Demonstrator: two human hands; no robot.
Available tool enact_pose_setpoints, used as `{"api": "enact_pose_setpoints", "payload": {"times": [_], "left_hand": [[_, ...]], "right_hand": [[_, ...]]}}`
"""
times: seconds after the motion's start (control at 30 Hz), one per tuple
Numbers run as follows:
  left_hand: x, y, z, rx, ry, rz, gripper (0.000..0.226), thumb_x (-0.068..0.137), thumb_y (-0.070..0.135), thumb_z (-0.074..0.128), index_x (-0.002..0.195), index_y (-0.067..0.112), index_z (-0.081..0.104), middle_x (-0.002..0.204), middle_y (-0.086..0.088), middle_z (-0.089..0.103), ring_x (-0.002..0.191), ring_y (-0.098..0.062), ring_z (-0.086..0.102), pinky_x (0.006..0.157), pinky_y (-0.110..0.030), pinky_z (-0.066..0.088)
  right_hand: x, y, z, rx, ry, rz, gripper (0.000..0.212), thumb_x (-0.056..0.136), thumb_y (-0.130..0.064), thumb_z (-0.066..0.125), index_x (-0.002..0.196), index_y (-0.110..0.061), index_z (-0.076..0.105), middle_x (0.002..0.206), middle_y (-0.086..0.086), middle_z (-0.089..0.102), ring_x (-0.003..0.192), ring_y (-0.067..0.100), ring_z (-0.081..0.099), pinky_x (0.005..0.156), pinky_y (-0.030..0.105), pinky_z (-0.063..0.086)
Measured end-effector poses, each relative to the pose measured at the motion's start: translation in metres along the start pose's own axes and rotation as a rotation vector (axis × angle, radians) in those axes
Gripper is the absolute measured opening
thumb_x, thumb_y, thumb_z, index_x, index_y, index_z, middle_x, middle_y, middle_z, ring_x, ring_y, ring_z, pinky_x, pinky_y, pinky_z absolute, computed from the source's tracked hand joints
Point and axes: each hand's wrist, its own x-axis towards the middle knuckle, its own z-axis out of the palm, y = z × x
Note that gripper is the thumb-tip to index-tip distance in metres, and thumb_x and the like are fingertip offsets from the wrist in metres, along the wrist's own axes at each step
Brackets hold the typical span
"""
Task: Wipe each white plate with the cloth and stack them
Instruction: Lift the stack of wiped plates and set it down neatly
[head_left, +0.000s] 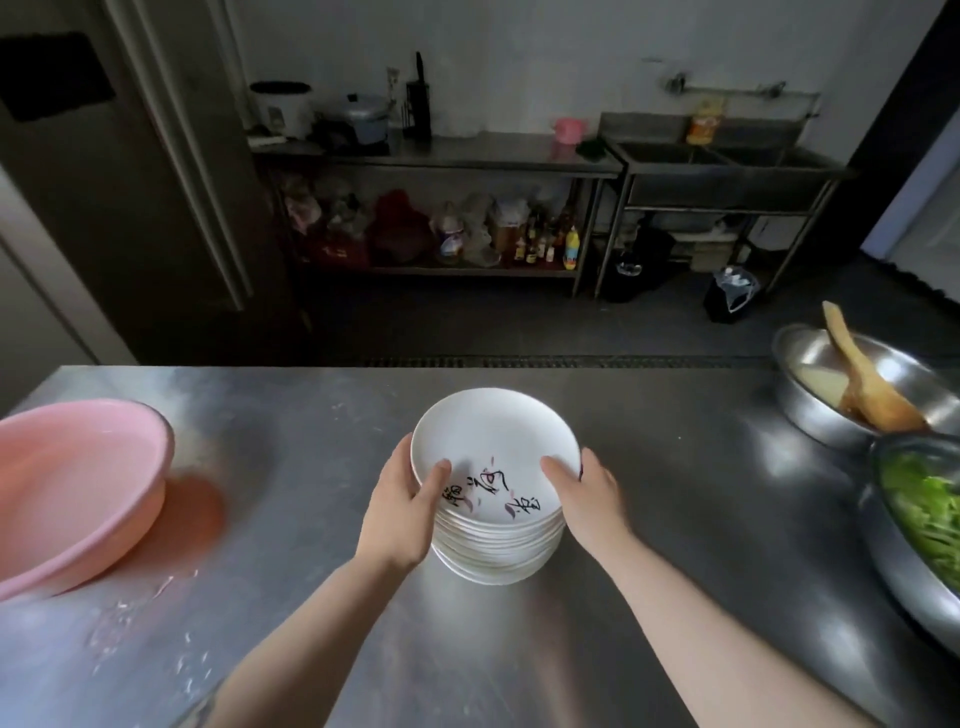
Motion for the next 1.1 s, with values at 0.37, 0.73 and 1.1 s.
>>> {"api": "enact_pose_setpoints", "payload": {"times": [0.37,0.73,1.1], "left_hand": [[-0.008,-0.002,0.014,-0.315,-0.015,-0.231,0.051,0.072,0.051,0.057,0.117,0.028,0.051,0.113,0.005,0.065,0.101,-0.009,0.062,0.081,-0.028,0.046],[-0.006,-0.004,0.032,-0.562,0.079,-0.249,0.062,0.058,0.038,0.065,0.116,0.022,0.050,0.124,-0.011,0.059,0.110,-0.026,0.061,0.087,-0.036,0.051],[-0.008,-0.001,0.032,-0.593,0.139,-0.272,0.059,0.061,0.031,0.062,0.118,0.019,0.051,0.122,-0.013,0.061,0.109,-0.029,0.061,0.082,-0.035,0.049]], "right_hand": [[-0.016,0.002,0.015,0.621,-0.198,0.273,0.026,0.087,-0.031,0.064,0.111,-0.023,0.058,0.099,-0.009,0.064,0.084,-0.002,0.055,0.073,0.023,0.037],[-0.019,0.001,0.034,0.830,-0.016,0.247,0.054,0.071,-0.020,0.074,0.122,-0.012,0.060,0.117,0.010,0.067,0.111,0.028,0.061,0.104,0.046,0.043],[-0.015,0.001,0.043,0.921,0.083,0.219,0.047,0.074,-0.006,0.070,0.119,-0.014,0.060,0.112,0.009,0.069,0.106,0.029,0.064,0.098,0.046,0.048]]}}
